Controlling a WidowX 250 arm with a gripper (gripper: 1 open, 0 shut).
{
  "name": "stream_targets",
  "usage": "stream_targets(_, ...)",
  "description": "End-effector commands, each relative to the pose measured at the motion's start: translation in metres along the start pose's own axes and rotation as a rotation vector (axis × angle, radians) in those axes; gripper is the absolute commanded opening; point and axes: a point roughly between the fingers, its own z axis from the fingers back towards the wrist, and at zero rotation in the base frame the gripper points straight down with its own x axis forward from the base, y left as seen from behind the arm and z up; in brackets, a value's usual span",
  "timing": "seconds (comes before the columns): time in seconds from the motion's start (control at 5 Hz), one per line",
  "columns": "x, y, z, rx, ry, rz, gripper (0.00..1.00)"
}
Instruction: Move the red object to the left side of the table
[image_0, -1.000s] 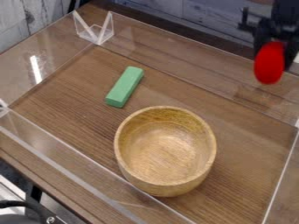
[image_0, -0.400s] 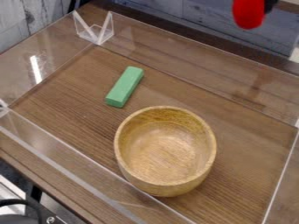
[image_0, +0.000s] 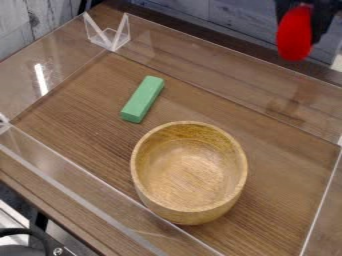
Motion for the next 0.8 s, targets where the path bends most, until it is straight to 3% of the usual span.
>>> stream_targets(0.0, -0.001, -0.009, 0.0, -0.005, -0.025, -0.038, 0.0)
stream_targets(0.2, 0.003, -0.016, -0.014, -0.003, -0.016, -0.045, 0.0)
stream_targets(0.6, -0.004, 0.008, 0.01, 0.009, -0.052, 0.001, 0.0)
